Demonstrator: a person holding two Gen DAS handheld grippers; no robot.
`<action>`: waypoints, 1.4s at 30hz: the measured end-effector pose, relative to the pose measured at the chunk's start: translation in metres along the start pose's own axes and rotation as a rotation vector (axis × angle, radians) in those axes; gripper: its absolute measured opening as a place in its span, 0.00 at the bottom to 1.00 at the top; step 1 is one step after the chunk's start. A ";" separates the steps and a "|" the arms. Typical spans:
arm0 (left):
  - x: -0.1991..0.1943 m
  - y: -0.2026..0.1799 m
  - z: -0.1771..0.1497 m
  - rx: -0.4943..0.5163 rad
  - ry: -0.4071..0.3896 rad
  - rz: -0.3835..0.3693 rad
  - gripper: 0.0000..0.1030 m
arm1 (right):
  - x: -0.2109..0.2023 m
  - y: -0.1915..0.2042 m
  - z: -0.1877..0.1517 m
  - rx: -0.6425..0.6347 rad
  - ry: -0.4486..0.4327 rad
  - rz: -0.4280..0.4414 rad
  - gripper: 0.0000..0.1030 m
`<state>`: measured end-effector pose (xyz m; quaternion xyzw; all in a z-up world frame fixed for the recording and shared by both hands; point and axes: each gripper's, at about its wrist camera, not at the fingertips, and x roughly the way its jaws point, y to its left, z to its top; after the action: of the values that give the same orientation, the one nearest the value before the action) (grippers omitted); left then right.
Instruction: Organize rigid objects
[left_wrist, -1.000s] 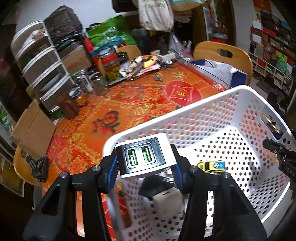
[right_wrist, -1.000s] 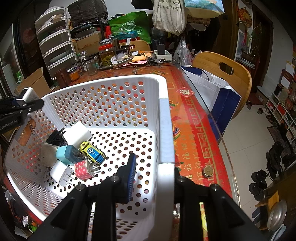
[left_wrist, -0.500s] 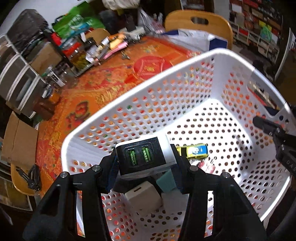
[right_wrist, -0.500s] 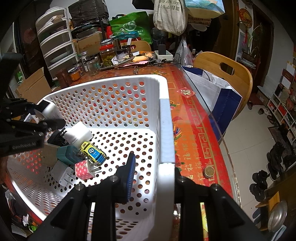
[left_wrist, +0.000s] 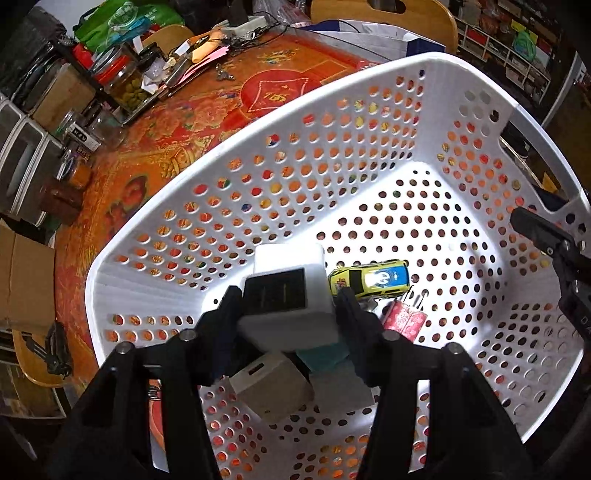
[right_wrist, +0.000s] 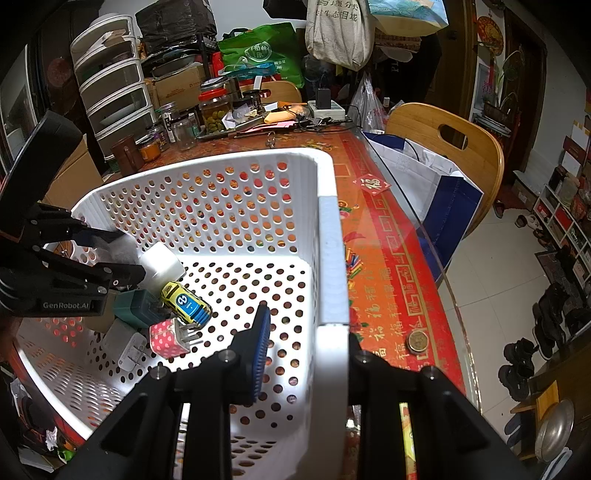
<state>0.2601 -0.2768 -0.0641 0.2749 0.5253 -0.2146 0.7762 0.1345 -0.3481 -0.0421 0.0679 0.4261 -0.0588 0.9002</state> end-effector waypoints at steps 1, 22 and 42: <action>-0.001 0.002 0.000 -0.006 -0.007 -0.003 0.58 | 0.000 0.000 0.000 0.001 0.000 0.001 0.26; -0.157 0.078 -0.155 -0.285 -0.610 -0.063 1.00 | -0.140 0.012 -0.041 0.195 -0.454 -0.039 1.00; -0.228 0.016 -0.320 -0.355 -0.645 0.041 1.00 | -0.241 0.144 -0.141 0.009 -0.436 -0.040 1.00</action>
<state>-0.0342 -0.0455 0.0564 0.0645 0.2773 -0.1802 0.9415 -0.1011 -0.1700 0.0667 0.0493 0.2222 -0.0918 0.9694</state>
